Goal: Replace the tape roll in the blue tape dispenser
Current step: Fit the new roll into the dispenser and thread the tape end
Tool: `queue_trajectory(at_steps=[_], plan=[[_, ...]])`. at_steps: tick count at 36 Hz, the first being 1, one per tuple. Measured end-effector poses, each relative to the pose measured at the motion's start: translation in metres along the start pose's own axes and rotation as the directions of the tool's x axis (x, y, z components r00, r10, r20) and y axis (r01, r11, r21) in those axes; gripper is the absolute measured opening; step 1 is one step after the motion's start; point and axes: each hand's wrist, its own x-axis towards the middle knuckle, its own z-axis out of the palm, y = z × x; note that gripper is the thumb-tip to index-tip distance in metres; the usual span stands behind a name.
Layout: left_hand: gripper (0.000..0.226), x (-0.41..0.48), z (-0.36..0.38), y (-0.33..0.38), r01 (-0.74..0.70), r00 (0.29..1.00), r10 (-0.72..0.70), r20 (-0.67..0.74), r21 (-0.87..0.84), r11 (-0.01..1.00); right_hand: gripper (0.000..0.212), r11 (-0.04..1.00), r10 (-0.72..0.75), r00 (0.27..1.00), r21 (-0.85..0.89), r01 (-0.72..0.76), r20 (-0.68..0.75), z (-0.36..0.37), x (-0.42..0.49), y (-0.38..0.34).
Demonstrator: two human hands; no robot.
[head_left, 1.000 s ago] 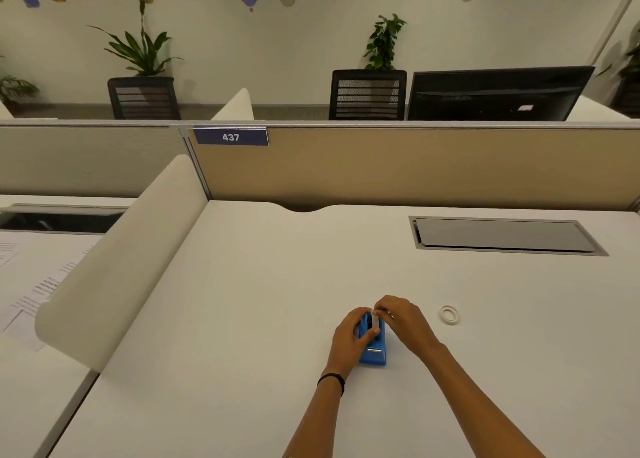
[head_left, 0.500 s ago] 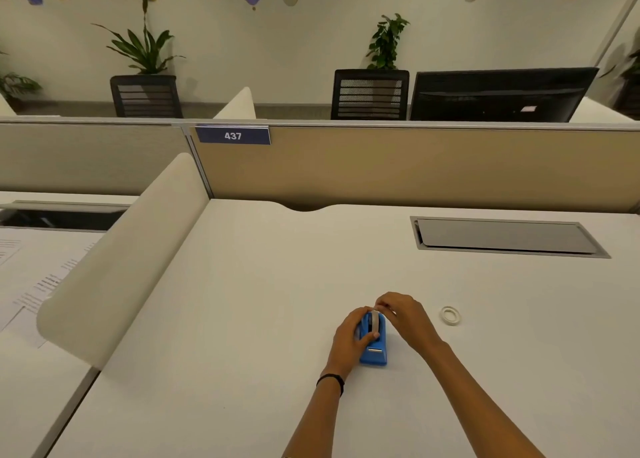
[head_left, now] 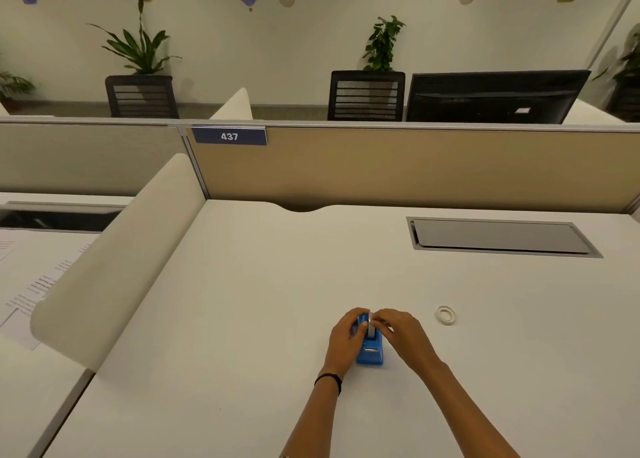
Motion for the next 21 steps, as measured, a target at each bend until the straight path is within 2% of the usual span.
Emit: queue_trajectory(at_steps=[9, 11, 14, 15, 18, 21], plan=[[0.023, -0.001, 0.003, 0.007, 0.028, 0.998, -0.030, -0.054, -0.032, 0.999, 0.023, 0.999, 0.053, 0.998, 0.012, -0.053, 0.041, 0.001, -0.009, 0.003], [0.024, -0.002, 0.003, 0.008, 0.036, 0.997, -0.039, -0.060, -0.038, 0.999, 0.035, 0.998, 0.063, 0.997, 0.020, -0.064, 0.049, -0.001, -0.010, 0.001], [0.023, -0.001, 0.003, 0.010, 0.039, 0.997, -0.041, -0.068, -0.035, 0.999, 0.065, 0.996, 0.052, 0.997, 0.067, -0.056, 0.051, 0.000, -0.014, -0.001], [0.022, -0.001, 0.003, 0.010, 0.040, 0.997, -0.042, -0.070, -0.034, 0.999, 0.067, 0.996, 0.057, 0.996, 0.070, -0.061, 0.065, 0.001, -0.014, -0.001], [0.023, -0.001, 0.003, 0.010, 0.043, 0.996, -0.046, -0.073, -0.037, 0.998, 0.039, 0.996, 0.082, 0.992, 0.017, -0.084, 0.093, 0.001, -0.016, -0.001], [0.023, -0.001, 0.004, 0.009, 0.042, 0.996, -0.044, -0.076, -0.031, 0.999, 0.068, 0.995, 0.051, 0.993, 0.081, -0.060, 0.108, 0.005, -0.022, -0.001]])
